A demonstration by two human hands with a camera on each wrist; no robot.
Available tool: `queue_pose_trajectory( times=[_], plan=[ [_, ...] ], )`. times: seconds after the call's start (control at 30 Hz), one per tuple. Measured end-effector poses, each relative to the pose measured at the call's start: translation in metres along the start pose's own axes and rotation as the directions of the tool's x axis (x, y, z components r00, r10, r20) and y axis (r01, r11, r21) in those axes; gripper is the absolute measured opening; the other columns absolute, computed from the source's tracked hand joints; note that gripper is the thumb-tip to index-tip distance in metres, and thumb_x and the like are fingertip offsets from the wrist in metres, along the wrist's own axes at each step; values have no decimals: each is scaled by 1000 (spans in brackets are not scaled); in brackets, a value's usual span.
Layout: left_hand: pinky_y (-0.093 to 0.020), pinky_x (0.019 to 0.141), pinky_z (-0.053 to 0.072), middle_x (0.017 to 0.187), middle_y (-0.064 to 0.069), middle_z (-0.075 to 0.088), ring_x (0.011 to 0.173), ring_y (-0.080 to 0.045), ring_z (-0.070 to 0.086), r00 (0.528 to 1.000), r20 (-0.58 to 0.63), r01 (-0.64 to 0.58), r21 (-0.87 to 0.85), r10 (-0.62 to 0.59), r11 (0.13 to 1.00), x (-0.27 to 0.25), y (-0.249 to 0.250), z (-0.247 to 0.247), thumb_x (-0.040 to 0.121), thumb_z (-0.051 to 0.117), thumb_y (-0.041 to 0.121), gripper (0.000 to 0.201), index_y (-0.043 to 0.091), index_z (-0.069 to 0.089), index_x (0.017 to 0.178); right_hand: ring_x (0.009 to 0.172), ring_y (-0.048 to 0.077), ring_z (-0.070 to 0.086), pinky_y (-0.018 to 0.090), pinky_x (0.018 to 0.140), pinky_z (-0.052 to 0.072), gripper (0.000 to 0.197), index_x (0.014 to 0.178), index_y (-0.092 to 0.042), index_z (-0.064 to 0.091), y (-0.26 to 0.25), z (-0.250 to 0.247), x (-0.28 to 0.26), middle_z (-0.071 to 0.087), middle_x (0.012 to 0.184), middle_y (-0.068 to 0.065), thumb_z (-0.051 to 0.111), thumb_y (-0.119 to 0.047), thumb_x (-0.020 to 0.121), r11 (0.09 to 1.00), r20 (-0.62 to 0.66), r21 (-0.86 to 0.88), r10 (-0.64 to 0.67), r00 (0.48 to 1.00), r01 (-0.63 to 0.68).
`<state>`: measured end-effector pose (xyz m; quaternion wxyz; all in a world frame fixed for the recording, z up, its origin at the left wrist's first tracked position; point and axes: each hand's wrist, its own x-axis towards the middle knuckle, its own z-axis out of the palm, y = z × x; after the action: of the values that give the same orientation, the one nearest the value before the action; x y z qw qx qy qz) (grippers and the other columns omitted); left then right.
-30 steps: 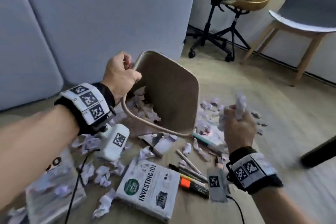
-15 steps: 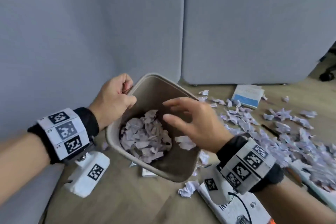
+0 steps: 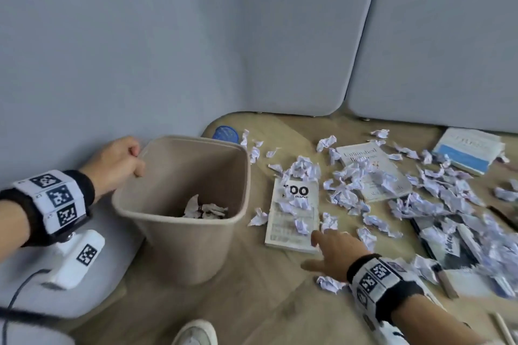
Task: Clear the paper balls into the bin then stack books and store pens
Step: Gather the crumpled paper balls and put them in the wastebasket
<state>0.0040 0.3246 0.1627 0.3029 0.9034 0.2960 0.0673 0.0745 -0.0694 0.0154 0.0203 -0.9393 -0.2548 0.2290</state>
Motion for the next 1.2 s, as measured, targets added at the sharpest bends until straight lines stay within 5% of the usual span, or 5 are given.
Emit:
queue_pose_trajectory(
  times=[0.23,0.43,0.67,0.9,1.2],
  plan=[
    [-31,72,50,83,-9,59,82,-31,59,992,30,56,758,-120,649,2,23,-25,80,59,30,20,10,59,85,109,31,58,35,76,41,43,132,-16,39,13,64,-4,44,128,11,53,-23,92,971,161,-209,-78,984,111],
    [-32,70,47,79,-3,65,78,-28,56,916,-92,-309,456,389,835,-61,156,-5,77,62,35,21,15,61,77,93,23,58,24,73,36,28,103,-20,55,35,57,12,46,95,-3,42,-1,86,999,110,-19,-26,994,28],
    [-33,70,43,89,-3,53,93,-28,59,750,376,-659,353,545,664,-102,225,136,88,55,34,20,16,51,81,111,23,58,29,87,46,25,112,-15,62,54,1,7,55,115,8,50,-8,91,993,28,-56,102,994,-101],
    [-39,92,43,135,-18,42,117,-33,48,916,349,-331,375,199,866,-60,151,276,88,60,44,67,8,33,137,85,26,55,34,71,43,26,109,-6,55,83,-40,14,49,116,14,35,-19,97,980,-145,-6,198,969,-201],
    [-38,79,41,141,-19,27,109,-32,37,852,392,-523,604,348,601,-37,79,361,78,30,82,89,28,17,147,115,29,49,35,84,48,79,153,-29,-1,69,69,44,27,142,11,31,-67,91,962,-136,-104,239,961,-254]
  ],
)
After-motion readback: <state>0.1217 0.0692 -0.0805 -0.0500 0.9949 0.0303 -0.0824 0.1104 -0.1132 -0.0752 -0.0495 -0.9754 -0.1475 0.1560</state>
